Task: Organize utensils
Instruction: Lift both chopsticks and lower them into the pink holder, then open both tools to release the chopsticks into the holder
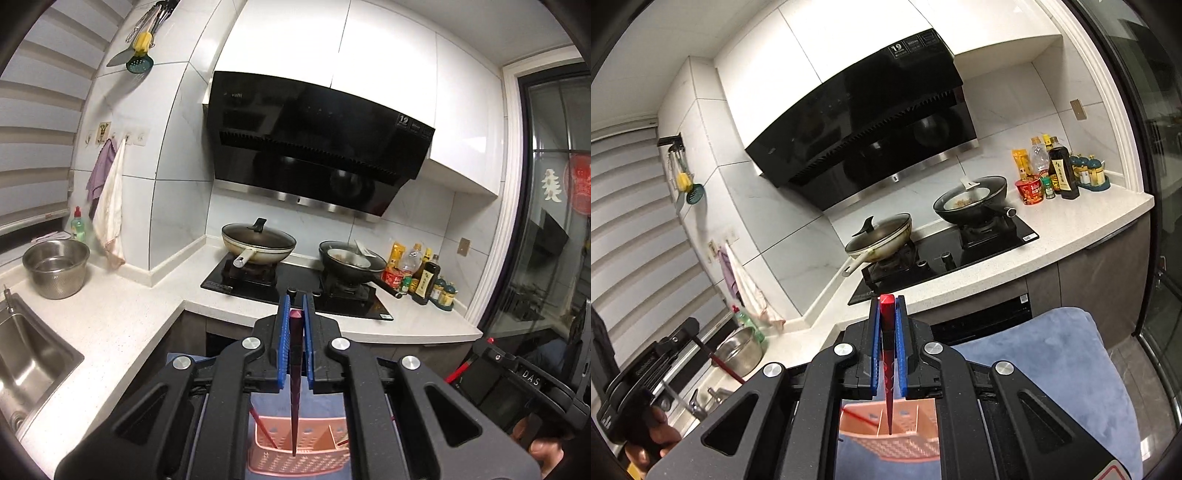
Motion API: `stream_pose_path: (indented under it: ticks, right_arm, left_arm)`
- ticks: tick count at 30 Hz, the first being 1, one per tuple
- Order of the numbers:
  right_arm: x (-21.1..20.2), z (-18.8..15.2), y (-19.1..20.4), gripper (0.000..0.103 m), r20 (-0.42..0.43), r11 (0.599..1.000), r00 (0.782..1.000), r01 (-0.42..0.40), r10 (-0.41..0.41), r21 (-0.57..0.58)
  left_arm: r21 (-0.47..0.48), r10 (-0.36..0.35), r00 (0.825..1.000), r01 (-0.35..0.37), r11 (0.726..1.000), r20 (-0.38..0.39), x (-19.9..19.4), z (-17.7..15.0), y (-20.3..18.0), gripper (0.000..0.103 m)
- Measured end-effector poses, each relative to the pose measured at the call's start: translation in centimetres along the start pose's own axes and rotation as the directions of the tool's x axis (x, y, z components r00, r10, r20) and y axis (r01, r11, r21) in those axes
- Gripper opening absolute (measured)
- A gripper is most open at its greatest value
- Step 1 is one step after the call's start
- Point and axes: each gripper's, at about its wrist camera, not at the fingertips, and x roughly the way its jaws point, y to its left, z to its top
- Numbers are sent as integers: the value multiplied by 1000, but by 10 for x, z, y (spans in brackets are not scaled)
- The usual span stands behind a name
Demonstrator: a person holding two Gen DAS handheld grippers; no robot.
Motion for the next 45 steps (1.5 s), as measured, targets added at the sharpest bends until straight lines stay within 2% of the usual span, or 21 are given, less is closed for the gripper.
stream_pose_path:
  ticks: [5, 12, 19, 25, 26, 28, 29, 30, 32, 39, 45]
  right_arm:
    - [36, -10, -7, 8, -49, 1000, 999, 17, -17, 6]
    - [72, -39, -16, 8, -137, 999, 990, 37, -36, 3]
    - [92, -62, -17, 8, -192, 998, 979, 61, -65, -27]
    - [98, -69, -21, 8, -215, 998, 974, 66, -70, -22]
    - [98, -69, -21, 11, -210, 997, 975, 69, -72, -21]
    - [95, -68, -21, 18, -197, 996, 976, 85, -88, -22]
    - [96, -68, -20, 23, -195, 996, 977, 86, -88, -20]
    - [94, -67, -20, 26, -192, 996, 978, 83, -84, -14]
    - [89, -64, -20, 27, -185, 997, 979, 82, -82, -9]
    - [60, -60, -13, 34, -163, 997, 984, 67, -70, -22]
    - [24, -76, 1, 39, -167, 991, 982, 75, -93, -111]
  left_arm:
    - [-10, 20, 1000, -20, 1000, -19, 26, -11, 9, 7]
    - [-21, 28, 996, -30, 999, -85, 55, -41, 18, 7]
    - [-41, 36, 988, -43, 998, -152, 76, -64, 30, 7]
    - [-56, 43, 984, -54, 997, -174, 82, -71, 38, 8]
    - [-58, 44, 984, -55, 997, -173, 82, -72, 39, 8]
    - [-71, 59, 983, -72, 995, -175, 79, -73, 42, 27]
    - [-84, 70, 983, -86, 993, -170, 77, -72, 43, 49]
    - [-97, 88, 984, -104, 990, -155, 73, -71, 45, 56]
    - [-97, 100, 985, -114, 989, -142, 68, -69, 47, 56]
    - [-101, 123, 976, -143, 985, -180, 52, -68, 51, 56]
    - [-85, 129, 972, -148, 985, -196, 18, -82, 50, 56]
